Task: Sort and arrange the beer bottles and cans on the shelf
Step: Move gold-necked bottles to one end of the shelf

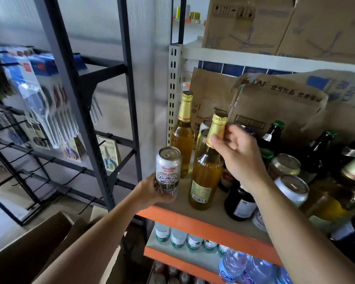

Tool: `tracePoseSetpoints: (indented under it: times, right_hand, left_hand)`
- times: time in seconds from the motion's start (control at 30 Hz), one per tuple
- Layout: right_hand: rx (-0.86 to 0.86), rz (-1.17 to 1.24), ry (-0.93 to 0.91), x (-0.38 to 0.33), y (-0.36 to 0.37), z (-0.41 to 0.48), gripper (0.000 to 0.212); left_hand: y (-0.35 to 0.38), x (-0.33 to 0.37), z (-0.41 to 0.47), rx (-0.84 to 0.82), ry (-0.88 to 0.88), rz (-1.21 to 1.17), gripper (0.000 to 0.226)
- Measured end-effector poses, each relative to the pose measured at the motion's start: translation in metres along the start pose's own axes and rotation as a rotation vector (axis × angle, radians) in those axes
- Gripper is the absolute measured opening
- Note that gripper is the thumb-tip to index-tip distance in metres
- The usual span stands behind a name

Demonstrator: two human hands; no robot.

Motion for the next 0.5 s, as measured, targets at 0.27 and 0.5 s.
tracePoseSetpoints:
  times: [0.27,0.5]
  right_hand:
    - [0.039,-0.039,0.087,0.008,0.003,0.006,0.041]
    - [0.173,-0.311,0.016,-0.013,-0.011,0.003,0.026]
  left_hand:
    - [-0.003,-0.013,-0.015,0.044,-0.002,0.005,0.096]
    - [-0.007,-0.007,-0.008,0.135,-0.016,0.059,0.062]
Point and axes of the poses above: each hand's wrist, its own z-axis towards the middle knuckle, its own y-axis out of the palm, x = y × z, the point moved 7 cm from there along z, towards the middle knuckle, and after that the axes turned 9 degrees about -x, right-handed, at the moved point
